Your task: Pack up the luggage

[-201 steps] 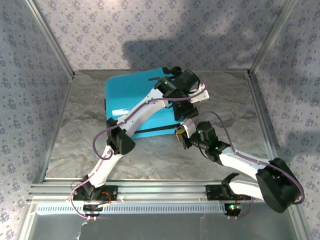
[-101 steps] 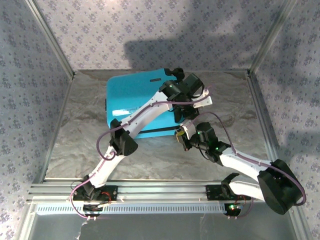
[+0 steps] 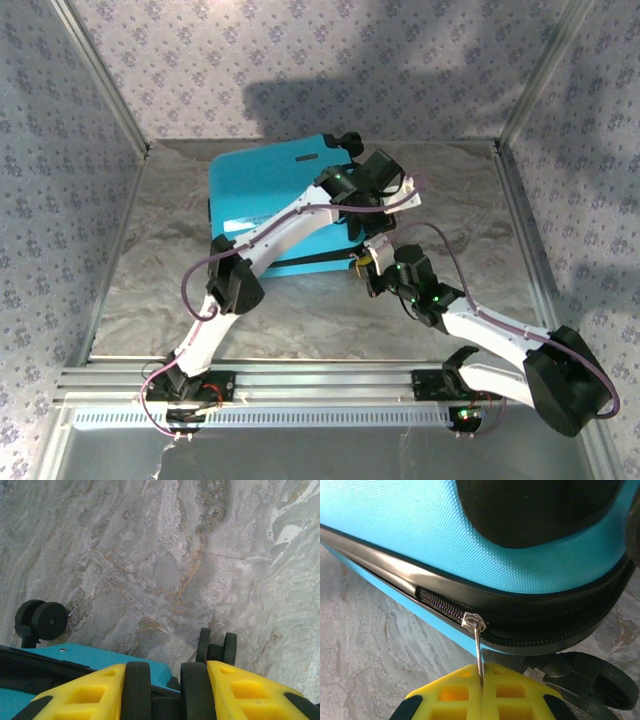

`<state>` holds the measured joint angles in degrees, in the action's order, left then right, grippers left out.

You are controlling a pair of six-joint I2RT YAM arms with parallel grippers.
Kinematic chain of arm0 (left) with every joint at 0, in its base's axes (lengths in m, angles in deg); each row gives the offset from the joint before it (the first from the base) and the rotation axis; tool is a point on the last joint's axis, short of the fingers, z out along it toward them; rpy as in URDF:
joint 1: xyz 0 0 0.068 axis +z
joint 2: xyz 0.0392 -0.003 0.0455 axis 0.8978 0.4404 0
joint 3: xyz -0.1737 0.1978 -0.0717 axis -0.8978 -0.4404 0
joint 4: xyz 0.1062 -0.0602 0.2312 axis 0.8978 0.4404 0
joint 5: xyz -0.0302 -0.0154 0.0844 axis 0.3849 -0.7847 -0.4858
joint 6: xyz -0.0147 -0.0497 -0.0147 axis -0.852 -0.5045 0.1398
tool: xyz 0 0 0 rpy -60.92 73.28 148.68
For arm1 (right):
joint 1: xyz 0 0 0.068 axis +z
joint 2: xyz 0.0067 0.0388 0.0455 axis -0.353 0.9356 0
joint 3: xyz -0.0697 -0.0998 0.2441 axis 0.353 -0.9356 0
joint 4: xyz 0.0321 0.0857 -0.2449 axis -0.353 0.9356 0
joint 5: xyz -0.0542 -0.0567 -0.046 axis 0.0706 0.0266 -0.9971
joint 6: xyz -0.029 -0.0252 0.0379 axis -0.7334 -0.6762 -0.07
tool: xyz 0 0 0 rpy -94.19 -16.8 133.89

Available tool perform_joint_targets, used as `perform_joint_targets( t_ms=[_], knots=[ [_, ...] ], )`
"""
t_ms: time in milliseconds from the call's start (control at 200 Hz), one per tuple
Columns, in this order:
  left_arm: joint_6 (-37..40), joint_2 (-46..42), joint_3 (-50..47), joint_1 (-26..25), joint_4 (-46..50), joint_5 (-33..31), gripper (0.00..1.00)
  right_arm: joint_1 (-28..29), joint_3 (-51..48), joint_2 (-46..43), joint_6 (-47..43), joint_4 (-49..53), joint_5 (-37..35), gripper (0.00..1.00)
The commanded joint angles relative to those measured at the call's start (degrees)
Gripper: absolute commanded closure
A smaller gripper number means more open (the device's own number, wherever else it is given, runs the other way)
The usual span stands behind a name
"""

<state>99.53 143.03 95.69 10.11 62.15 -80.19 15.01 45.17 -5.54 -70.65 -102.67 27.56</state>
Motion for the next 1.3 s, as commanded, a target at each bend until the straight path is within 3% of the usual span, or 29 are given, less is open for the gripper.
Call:
perform_joint_targets(
  t_ms=[0,320,490,695,909,1114,1294],
  knots=[
    [-3.37,-4.74,-8.19,1.37,3.47,-4.92,0.92,-1.33,1.22,-1.44,3.45,-1.52,-12.62,1.00],
    [-10.82,-17.78,-26.24,0.76,-16.37,-5.17,0.93,-1.11,-1.30,-2.10,9.27,-3.80,-24.08,1.00],
    [-11.28,-19.31,-28.27,0.56,-17.57,-0.80,0.93,-2.66,-1.54,-1.39,10.89,-5.70,-24.02,1.00],
    [-10.93,-21.14,-30.91,0.39,-19.38,4.56,0.94,-8.48,-1.73,-0.85,13.69,-7.10,-18.63,1.00],
    [-11.25,-23.89,-34.62,0.39,-21.94,9.35,0.94,-13.79,-2.25,3.50,15.51,-14.05,-7.12,1.00],
    [-11.03,-25.60,-38.02,0.33,-23.05,11.75,0.96,-17.02,-3.26,6.03,15.40,-20.16,-1.17,1.00],
    [-10.24,-27.31,-40.21,0.33,-23.26,14.76,0.97,-18.79,-2.85,7.05,14.67,-20.42,-0.59,1.00]
  ],
)
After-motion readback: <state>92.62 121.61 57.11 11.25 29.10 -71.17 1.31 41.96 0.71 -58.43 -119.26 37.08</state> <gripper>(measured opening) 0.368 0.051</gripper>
